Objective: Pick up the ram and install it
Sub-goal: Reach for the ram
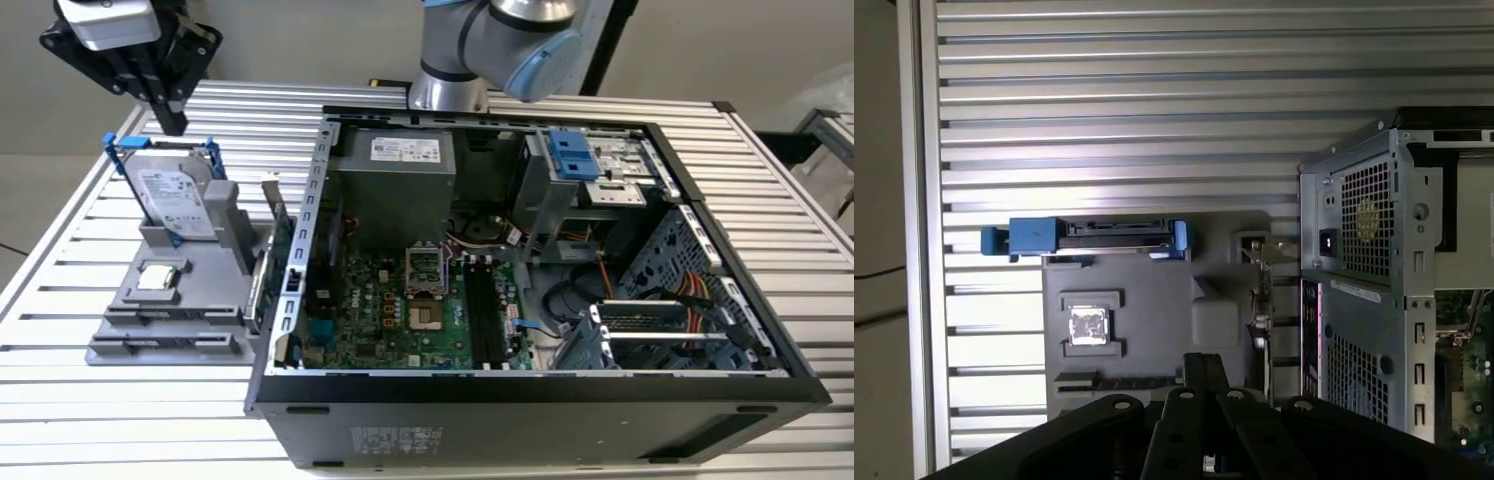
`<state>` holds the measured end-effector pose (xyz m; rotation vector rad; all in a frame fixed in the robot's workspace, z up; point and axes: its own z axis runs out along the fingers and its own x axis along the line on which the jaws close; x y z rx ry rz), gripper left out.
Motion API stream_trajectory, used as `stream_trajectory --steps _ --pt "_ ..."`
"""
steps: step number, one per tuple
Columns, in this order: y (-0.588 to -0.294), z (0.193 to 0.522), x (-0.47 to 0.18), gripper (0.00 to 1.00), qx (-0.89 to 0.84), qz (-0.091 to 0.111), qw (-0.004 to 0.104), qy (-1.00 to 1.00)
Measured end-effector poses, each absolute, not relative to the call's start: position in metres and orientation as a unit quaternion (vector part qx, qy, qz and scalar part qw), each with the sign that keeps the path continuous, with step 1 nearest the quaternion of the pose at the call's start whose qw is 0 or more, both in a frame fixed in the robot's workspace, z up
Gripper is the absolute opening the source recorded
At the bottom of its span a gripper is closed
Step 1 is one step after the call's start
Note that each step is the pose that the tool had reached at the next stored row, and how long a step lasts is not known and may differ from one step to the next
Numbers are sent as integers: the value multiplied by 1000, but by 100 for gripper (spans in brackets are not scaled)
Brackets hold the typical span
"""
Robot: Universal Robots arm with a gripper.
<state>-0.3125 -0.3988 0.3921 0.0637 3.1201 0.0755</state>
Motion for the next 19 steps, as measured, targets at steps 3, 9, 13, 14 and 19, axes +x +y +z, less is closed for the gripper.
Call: stream_trajectory --steps 3,9,13,14,19 --pt "-399 392 -316 0 20 24 10 999" --pt "-399 392 -322 0 20 24 10 999" --pt "-399 392 -326 0 19 24 10 999" --pt "-399 392 -327 0 19 24 10 999" --pt "-399 392 -332 0 19 24 10 999"
